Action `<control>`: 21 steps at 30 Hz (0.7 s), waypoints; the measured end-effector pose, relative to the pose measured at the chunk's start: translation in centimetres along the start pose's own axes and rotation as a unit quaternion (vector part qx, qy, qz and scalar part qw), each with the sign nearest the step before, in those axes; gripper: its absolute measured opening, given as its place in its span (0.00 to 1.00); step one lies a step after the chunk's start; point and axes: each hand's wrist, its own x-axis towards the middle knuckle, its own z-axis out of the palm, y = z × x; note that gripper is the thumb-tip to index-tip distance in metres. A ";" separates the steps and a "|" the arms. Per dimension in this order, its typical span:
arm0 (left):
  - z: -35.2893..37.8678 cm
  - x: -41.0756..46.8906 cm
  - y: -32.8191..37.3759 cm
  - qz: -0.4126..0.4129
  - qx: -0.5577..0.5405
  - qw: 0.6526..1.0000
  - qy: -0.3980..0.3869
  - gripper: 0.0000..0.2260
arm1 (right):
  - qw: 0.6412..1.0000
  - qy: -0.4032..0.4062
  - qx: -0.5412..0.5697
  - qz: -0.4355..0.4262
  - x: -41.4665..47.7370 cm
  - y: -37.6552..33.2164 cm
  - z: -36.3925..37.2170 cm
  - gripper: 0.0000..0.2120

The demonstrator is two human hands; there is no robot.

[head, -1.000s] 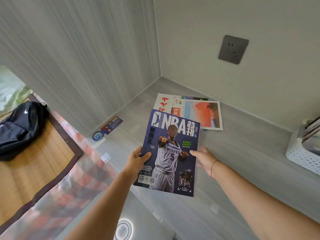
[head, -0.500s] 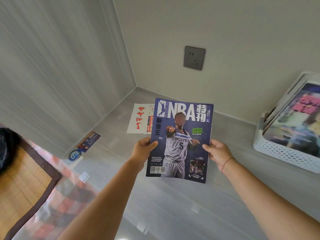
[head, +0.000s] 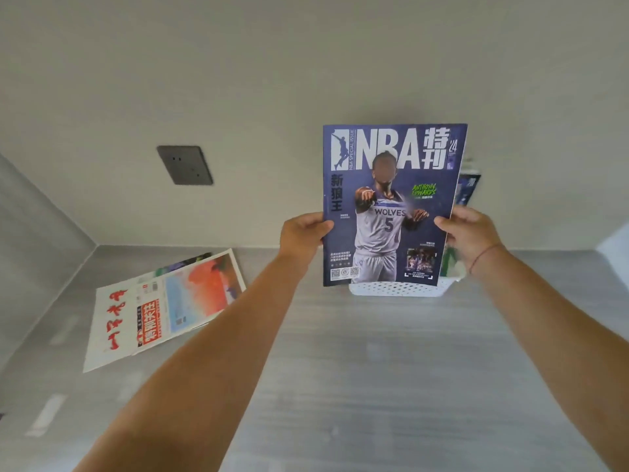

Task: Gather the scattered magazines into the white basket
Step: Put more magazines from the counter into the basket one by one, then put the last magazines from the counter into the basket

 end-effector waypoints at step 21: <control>8.1 4.8 -7.8 -0.112 0.140 0.977 0.119 0.06 | 0.997 0.022 -0.045 0.066 7.1 8.0 -4.7 0.11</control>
